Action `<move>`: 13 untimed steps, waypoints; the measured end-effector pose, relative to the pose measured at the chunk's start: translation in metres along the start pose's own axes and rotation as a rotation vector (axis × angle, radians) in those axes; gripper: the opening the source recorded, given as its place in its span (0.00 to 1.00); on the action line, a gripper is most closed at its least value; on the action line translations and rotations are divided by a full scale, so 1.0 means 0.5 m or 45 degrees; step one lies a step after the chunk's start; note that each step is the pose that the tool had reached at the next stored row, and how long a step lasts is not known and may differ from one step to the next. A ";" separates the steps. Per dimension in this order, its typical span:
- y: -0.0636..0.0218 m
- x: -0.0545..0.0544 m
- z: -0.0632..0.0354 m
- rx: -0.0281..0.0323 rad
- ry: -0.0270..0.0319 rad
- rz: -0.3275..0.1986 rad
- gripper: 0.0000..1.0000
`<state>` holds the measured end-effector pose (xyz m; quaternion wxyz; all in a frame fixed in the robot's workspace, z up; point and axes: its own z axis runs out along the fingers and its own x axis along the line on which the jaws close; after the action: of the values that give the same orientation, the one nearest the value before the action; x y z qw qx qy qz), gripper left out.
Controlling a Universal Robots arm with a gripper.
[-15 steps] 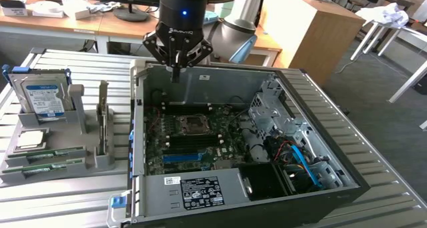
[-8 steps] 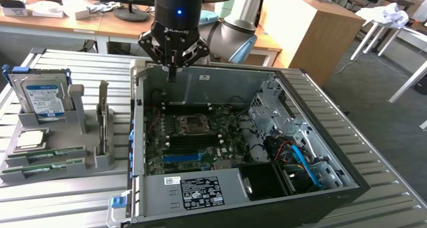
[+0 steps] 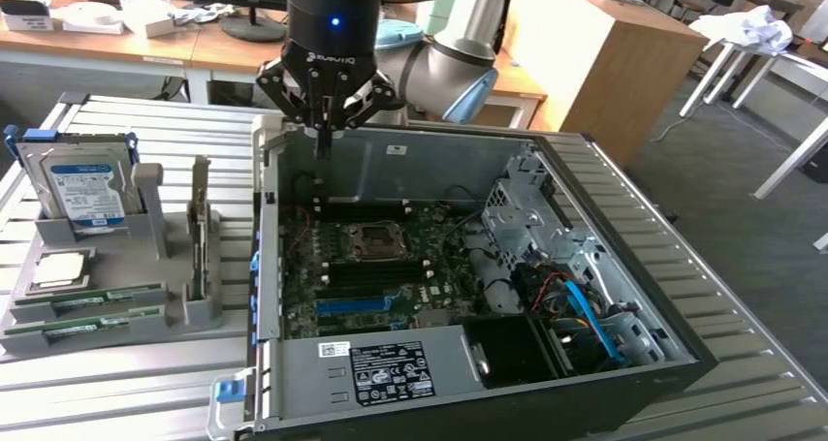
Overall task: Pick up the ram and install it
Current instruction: 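Reach for the ram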
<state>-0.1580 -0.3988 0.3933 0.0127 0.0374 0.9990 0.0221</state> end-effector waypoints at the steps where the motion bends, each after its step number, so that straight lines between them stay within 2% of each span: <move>1: 0.000 0.002 0.000 -0.0001 0.0000 0.000 0.11; 13: -0.002 0.025 -0.001 0.0000 0.0000 0.000 0.11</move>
<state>-0.1705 -0.3989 0.3933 0.0127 0.0374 0.9990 0.0221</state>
